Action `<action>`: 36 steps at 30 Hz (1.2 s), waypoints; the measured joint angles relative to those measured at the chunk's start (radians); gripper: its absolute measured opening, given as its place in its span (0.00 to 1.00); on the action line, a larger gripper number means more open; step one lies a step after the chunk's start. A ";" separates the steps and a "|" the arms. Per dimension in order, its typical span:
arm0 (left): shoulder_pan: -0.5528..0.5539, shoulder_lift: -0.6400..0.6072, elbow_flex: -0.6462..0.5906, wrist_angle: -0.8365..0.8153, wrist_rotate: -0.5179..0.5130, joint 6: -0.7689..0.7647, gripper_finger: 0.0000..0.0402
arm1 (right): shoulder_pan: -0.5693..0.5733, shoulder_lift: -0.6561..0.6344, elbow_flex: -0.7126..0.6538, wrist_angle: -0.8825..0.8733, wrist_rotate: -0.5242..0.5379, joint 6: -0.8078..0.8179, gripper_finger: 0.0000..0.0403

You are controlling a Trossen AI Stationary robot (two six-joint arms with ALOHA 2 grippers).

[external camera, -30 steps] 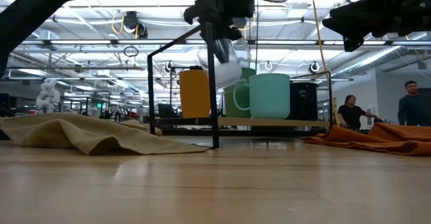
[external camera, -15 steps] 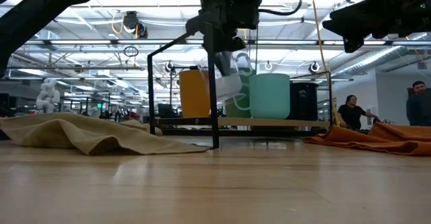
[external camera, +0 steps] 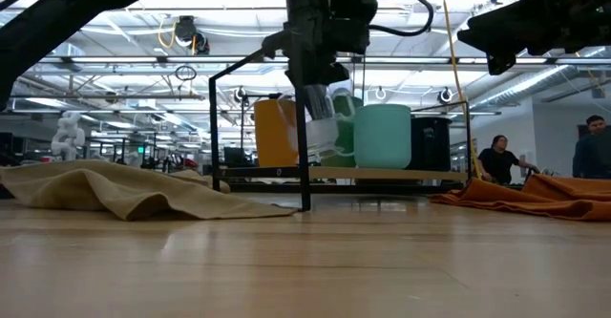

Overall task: Stack small to large cups/mugs on shelf
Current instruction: Put the transparent mug on the shelf

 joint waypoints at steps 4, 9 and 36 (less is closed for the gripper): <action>0.000 0.002 0.000 0.010 -0.006 0.002 0.00 | 0.000 0.000 0.000 0.000 0.000 0.000 0.30; 0.002 0.002 0.000 0.004 -0.006 0.003 0.00 | 0.000 0.000 0.000 0.000 0.000 0.000 0.30; 0.016 0.000 -0.074 0.098 0.002 -0.052 0.06 | 0.000 0.000 0.000 -0.001 0.000 0.000 0.30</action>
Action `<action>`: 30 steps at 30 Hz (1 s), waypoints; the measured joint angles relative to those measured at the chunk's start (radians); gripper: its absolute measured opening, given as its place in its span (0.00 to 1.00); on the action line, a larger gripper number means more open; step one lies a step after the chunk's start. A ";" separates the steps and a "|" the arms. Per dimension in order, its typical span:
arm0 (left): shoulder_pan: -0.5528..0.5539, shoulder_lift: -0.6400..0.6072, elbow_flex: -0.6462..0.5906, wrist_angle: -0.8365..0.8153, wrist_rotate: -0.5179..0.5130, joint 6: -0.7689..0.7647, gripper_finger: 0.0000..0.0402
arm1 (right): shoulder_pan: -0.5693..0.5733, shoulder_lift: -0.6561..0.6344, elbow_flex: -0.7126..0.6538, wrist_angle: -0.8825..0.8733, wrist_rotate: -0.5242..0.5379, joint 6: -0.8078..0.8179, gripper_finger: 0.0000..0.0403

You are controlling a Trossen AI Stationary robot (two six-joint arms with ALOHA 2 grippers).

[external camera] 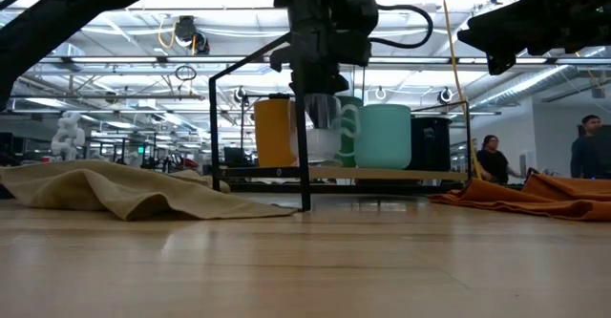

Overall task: Stack small to large cups/mugs on shelf
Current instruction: Put the transparent mug on the shelf, then return to Home Position

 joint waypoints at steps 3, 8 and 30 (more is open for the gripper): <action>-0.001 0.001 0.000 0.003 -0.001 -0.003 0.07 | 0.000 0.000 0.000 0.000 0.000 0.000 0.30; 0.000 0.004 -0.001 -0.005 -0.005 -0.019 0.13 | 0.000 0.000 0.000 0.000 0.000 0.000 0.30; -0.038 -0.010 -0.001 -0.080 -0.151 -0.104 0.49 | 0.000 0.000 0.000 0.000 0.000 0.001 0.30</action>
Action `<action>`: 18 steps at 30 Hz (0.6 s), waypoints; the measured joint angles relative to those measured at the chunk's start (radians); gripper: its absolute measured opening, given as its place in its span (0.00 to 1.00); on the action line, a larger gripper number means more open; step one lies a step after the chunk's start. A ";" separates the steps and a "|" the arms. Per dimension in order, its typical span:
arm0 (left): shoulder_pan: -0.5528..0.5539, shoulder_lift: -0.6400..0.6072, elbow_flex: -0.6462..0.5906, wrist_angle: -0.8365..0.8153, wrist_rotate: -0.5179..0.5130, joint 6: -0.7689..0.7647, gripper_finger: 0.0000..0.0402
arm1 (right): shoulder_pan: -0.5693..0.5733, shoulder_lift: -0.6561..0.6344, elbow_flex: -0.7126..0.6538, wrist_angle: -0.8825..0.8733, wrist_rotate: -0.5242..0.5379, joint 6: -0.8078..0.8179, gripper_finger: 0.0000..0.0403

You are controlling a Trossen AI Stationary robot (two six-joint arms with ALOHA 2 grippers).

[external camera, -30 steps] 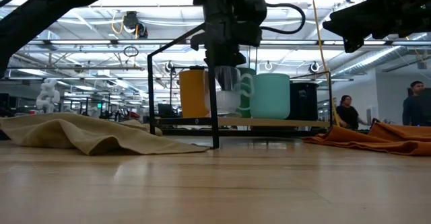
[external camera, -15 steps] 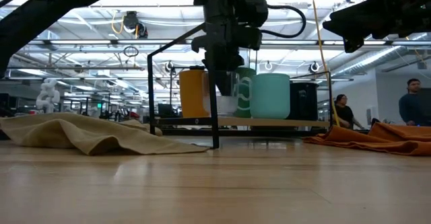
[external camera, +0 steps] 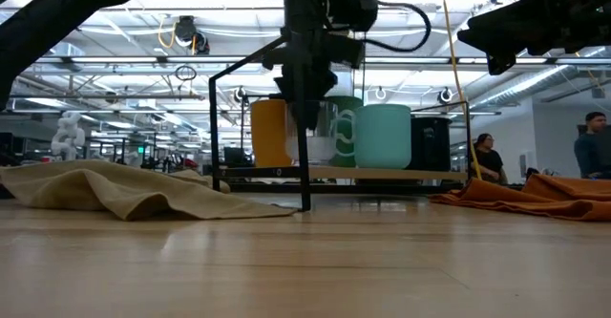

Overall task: Stack small to large cups/mugs on shelf
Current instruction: Return to Home Position

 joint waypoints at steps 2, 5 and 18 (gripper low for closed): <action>-0.004 -0.014 0.003 0.000 0.001 0.000 0.51 | 0.000 0.000 0.000 0.000 0.000 0.003 0.30; -0.011 -0.034 0.003 0.028 0.025 0.003 0.52 | 0.000 0.000 0.000 0.000 0.000 0.003 0.30; -0.057 -0.134 0.017 0.050 0.052 -0.019 0.52 | 0.000 0.000 0.000 0.002 0.000 0.003 0.30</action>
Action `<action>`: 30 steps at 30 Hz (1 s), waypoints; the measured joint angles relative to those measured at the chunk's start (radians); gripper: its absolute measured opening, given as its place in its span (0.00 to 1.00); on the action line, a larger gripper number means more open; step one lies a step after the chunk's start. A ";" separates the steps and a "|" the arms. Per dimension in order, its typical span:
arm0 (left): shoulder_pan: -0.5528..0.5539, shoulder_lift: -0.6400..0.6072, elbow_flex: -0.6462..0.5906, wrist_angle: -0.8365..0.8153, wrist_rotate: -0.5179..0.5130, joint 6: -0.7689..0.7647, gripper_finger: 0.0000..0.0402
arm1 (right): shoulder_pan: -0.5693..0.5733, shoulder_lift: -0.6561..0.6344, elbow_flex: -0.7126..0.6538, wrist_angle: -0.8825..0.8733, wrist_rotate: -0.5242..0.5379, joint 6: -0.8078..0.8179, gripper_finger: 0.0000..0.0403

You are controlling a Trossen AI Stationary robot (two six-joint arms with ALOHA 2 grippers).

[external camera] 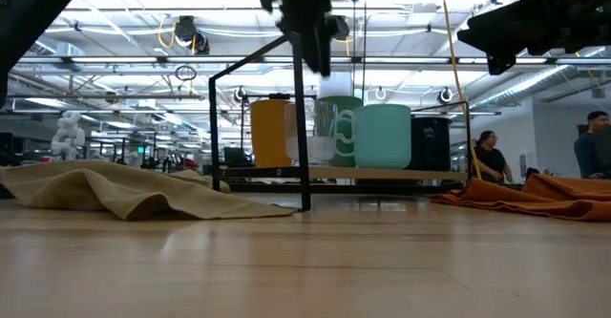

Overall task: Stack small to large cups/mugs on shelf
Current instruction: Return to Home Position

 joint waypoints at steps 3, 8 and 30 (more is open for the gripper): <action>-0.018 -0.063 0.000 -0.005 -0.001 -0.031 0.52 | 0.000 0.000 0.000 0.002 0.000 0.011 0.30; -0.060 -0.218 0.000 -0.012 -0.004 -0.125 0.52 | 0.000 0.000 0.000 0.005 0.000 0.015 0.30; -0.617 -0.769 -0.020 -0.234 -0.520 -0.641 0.52 | 0.000 -0.037 0.016 0.119 0.000 -0.032 0.30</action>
